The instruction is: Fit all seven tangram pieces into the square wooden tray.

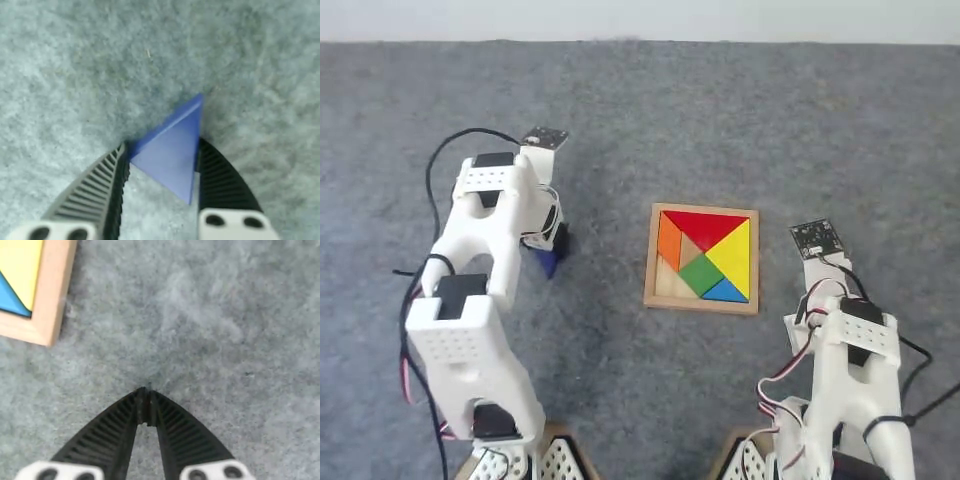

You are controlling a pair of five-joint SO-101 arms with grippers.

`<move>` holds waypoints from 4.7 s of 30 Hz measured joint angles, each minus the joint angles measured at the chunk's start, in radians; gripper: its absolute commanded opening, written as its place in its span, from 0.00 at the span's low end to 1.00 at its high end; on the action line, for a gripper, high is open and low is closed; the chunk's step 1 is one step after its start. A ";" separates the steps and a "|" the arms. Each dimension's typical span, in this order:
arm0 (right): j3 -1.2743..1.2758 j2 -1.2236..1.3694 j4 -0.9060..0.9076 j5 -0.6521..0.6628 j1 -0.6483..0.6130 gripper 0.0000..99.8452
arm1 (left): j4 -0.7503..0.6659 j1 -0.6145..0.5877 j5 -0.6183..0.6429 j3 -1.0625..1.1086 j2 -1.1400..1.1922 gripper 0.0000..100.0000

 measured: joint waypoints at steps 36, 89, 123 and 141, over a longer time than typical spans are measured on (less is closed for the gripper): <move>0.014 -0.012 -0.002 0.000 0.000 0.01 | 0.172 0.612 0.968 0.002 -0.253 0.03; 0.014 -0.012 -0.002 0.000 -0.003 0.01 | -0.135 0.666 1.148 0.153 -0.253 0.18; 0.014 -0.012 -0.002 0.000 -0.003 0.01 | 0.187 0.594 0.359 -0.196 -0.345 0.21; 0.014 -0.012 -0.002 0.000 -0.003 0.01 | 0.212 0.617 -0.063 -0.384 -0.020 0.01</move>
